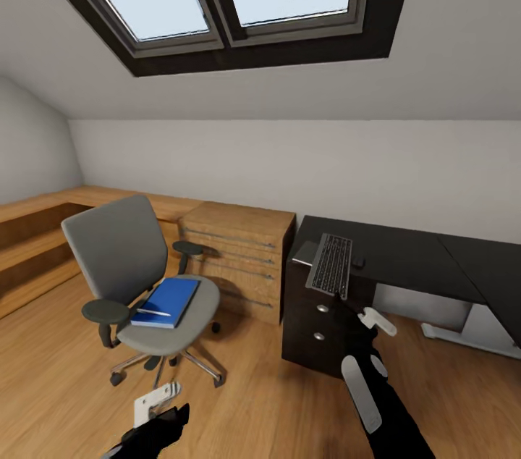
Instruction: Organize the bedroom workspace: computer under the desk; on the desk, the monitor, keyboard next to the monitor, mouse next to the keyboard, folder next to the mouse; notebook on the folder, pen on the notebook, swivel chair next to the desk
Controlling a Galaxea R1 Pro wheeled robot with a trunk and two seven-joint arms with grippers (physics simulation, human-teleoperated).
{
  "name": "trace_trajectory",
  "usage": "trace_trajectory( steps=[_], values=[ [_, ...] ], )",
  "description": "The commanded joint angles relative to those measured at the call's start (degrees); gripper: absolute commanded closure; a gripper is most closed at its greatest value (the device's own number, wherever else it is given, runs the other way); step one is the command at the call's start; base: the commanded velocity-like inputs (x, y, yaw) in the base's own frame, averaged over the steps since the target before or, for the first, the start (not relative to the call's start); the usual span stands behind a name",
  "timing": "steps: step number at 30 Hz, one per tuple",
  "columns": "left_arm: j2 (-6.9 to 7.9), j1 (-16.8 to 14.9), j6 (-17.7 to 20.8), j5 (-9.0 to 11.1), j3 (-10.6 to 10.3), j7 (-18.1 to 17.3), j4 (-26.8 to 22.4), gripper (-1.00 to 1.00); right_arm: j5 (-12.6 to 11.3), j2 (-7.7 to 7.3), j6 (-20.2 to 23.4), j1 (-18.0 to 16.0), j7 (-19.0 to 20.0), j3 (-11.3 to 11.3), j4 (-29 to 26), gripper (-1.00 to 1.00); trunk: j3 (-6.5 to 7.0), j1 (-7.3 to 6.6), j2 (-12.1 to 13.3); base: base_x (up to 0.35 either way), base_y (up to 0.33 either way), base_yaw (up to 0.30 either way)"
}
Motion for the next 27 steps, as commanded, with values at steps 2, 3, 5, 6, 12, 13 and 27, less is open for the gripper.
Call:
trace_trajectory(
  steps=[2, 3, 5, 6, 12, 13, 27],
  values=[
    [-0.92, -1.3, 1.6, 0.6, -0.2, 0.7, -0.1, -1.0, -3.2, -0.58, -0.5, 0.0, 2.7, 0.0, 0.2, -1.0, -0.42, 0.45, -0.8, 0.0, 0.0, 0.0],
    [-1.62, -2.4, 2.8, 0.6, -0.2, 0.7, -0.2, -1.0, -5.4, -1.31, -0.7, 0.0, 5.4, 0.0, 0.7, -1.0, -0.6, 0.67, -1.2, 0.0, 0.0, 0.0],
    [-2.08, -3.3, 3.5, 0.6, -0.3, 0.7, -0.2, -1.0, -7.3, -2.0, -0.7, 0.0, 7.9, -0.1, 1.6, -1.0, -0.96, 1.11, -2.1, 0.0, 0.0, 0.0],
    [-2.26, -3.7, 3.8, 0.7, -0.3, 0.7, -0.2, -1.0, -8.3, -2.28, -0.8, 0.0, 9.1, -0.1, 2.1, -1.0, -1.14, 1.33, -2.5, 0.0, 0.0, 0.0],
    [-2.76, -5.1, 4.8, 0.9, -0.7, 0.7, -0.1, -1.0, -15.7, -3.24, -0.9, 0.0, 17.4, -0.2, 6.5, -1.0, -2.21, 2.64, -4.9, 0.0, 0.0, 0.0],
    [-2.75, -5.2, 4.8, 0.9, -0.7, 0.6, -0.1, -1.0, -16.4, -3.29, -0.9, 0.0, 18.3, -0.2, 6.9, -1.0, -2.39, 2.86, -5.3, 0.0, 0.0, 0.0],
    [-1.92, -5.4, 4.6, 0.8, -5.1, 0.7, 0.0, -1.0, -17.6, -3.75, -3.1, 0.0, 24.1, 0.0, 10.0, -1.0, -4.91, 5.94, -10.9, 0.0, 0.0, 0.0]
  ],
)
